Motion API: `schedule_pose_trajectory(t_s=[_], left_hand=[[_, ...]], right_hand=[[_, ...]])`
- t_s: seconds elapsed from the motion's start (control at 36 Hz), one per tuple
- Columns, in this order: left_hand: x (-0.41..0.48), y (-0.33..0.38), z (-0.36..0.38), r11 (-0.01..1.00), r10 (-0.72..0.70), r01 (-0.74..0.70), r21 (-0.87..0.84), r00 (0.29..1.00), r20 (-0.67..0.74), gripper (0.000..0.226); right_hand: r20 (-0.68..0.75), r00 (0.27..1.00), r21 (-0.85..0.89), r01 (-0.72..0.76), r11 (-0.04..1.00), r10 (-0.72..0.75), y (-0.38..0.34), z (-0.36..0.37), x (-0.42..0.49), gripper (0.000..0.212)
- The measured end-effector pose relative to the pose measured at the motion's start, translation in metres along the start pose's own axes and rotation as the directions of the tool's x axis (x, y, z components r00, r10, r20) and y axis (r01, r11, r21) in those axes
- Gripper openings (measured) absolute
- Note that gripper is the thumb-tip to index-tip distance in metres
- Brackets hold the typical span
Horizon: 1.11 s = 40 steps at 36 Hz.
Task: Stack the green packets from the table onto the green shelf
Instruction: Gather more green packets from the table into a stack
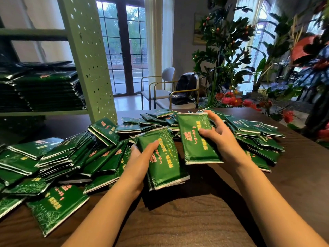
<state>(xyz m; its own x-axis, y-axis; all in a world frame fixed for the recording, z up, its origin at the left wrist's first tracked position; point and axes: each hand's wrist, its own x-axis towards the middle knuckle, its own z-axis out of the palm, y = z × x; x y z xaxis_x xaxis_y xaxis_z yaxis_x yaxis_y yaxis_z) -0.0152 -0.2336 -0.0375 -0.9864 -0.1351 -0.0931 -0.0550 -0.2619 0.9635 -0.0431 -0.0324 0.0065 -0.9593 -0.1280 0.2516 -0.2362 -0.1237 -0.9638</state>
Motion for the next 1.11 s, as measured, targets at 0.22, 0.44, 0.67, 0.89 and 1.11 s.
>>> schedule_pose_trajectory(t_s=[0.22, 0.44, 0.67, 0.89, 1.11], left_hand=[[-0.003, 0.001, 0.005, 0.999, 0.03, -0.03, 0.035, 0.999, 0.018, 0.138], [-0.005, 0.0, 0.007, 1.0, -0.003, 0.003, 0.028, 1.0, 0.01, 0.149], [0.001, -0.006, 0.002, 0.999, 0.01, -0.013, 0.039, 0.997, 0.072, 0.086], [0.003, -0.005, -0.003, 1.0, 0.0, -0.002, 0.02, 0.998, 0.07, 0.115], [0.002, -0.003, -0.002, 0.999, -0.038, 0.039, -0.012, 0.997, 0.07, 0.081]], right_hand=[[0.138, 0.988, 0.012, 0.064, 0.998, -0.065, 0.019, 0.035, -0.012, 0.062], [0.197, 0.961, -0.243, 0.24, 0.94, -0.194, 0.03, 0.048, -0.018, 0.067], [0.187, 0.964, -0.349, 0.245, 0.904, -0.189, 0.038, 0.039, -0.007, 0.052], [0.037, 0.965, -0.823, 0.176, 0.541, -0.258, 0.048, -0.003, 0.017, 0.034], [-0.057, 0.991, -0.994, -0.067, -0.083, -0.125, 0.049, -0.032, 0.039, 0.059]])
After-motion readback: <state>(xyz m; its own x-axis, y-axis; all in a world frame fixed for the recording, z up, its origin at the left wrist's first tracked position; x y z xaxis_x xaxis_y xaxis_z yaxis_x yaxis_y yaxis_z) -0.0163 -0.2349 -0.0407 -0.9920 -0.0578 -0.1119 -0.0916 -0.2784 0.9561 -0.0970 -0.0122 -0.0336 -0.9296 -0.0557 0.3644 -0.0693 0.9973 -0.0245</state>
